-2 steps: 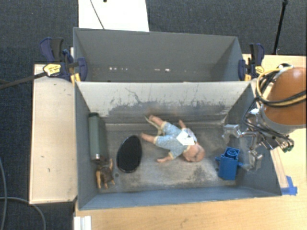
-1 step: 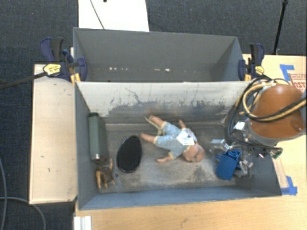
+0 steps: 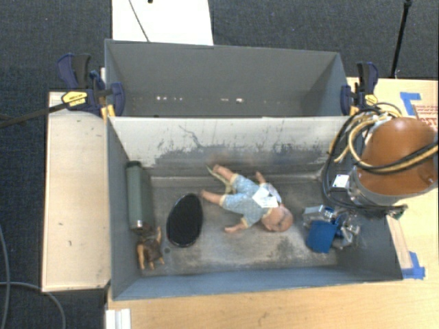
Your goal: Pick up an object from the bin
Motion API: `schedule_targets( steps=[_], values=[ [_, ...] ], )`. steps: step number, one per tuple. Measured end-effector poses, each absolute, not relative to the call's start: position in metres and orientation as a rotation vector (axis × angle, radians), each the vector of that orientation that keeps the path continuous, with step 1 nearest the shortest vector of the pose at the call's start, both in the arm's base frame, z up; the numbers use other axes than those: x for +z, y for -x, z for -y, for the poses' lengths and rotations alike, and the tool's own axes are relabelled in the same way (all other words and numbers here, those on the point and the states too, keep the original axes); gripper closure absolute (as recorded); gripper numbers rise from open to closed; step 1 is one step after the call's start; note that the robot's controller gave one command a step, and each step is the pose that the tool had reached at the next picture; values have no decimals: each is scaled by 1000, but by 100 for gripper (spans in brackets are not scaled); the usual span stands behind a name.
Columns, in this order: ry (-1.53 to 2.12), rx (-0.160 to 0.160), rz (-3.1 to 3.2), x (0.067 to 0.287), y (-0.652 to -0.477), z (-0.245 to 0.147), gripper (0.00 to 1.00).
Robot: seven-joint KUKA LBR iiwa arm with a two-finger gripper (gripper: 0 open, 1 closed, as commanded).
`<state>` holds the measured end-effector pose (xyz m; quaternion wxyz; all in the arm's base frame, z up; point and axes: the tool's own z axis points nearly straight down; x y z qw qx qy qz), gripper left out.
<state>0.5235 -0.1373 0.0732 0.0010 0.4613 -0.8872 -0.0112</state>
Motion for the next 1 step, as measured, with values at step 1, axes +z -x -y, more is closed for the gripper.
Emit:
schedule_targets(
  steps=[1],
  values=[
    [-1448, -35, 2785, 73, -523, 137, 100]
  ],
)
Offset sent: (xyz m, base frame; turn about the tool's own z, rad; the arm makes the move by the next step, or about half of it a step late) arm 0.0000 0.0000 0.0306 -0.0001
